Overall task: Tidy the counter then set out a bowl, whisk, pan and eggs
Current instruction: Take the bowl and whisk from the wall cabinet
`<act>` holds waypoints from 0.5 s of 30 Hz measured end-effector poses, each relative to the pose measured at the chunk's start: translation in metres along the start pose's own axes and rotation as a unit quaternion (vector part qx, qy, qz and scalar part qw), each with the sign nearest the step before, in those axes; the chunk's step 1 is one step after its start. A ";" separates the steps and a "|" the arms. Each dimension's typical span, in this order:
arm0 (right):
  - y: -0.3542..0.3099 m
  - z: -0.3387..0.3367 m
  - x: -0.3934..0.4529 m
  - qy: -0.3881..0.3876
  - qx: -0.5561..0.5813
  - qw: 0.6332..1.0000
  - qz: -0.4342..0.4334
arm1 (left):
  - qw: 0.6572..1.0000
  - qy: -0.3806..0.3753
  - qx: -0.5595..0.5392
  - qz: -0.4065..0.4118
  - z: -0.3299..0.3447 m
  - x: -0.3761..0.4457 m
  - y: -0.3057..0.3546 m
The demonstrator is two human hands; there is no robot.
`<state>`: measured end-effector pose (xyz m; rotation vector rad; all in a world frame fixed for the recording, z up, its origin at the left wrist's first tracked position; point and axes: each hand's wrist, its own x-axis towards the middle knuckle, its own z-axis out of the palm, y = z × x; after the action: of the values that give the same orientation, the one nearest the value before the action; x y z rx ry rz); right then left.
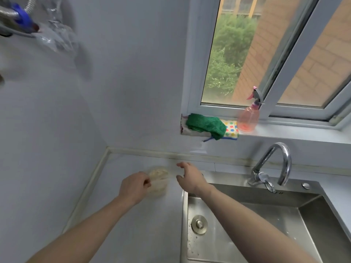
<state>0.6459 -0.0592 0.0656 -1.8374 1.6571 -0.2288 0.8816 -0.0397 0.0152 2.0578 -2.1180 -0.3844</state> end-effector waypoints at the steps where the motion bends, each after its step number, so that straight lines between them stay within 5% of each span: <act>1: -0.005 0.002 0.009 0.000 -0.013 1.000 -0.004 | 1.000 -0.001 0.004 0.008 -0.001 -0.004 -0.002; 10: -0.005 0.063 0.040 -0.119 -0.160 0.980 -0.028 | 1.000 -0.026 0.010 0.011 -0.003 -0.039 -0.031; 15: 0.024 0.100 0.034 -0.111 -0.066 0.988 0.084 | 1.000 -0.024 -0.002 0.001 -0.005 -0.048 -0.040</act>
<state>0.6858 -0.0569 -0.0354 -1.7338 1.6905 0.1561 0.9231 0.0068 0.0110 2.0641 -2.1431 -0.4417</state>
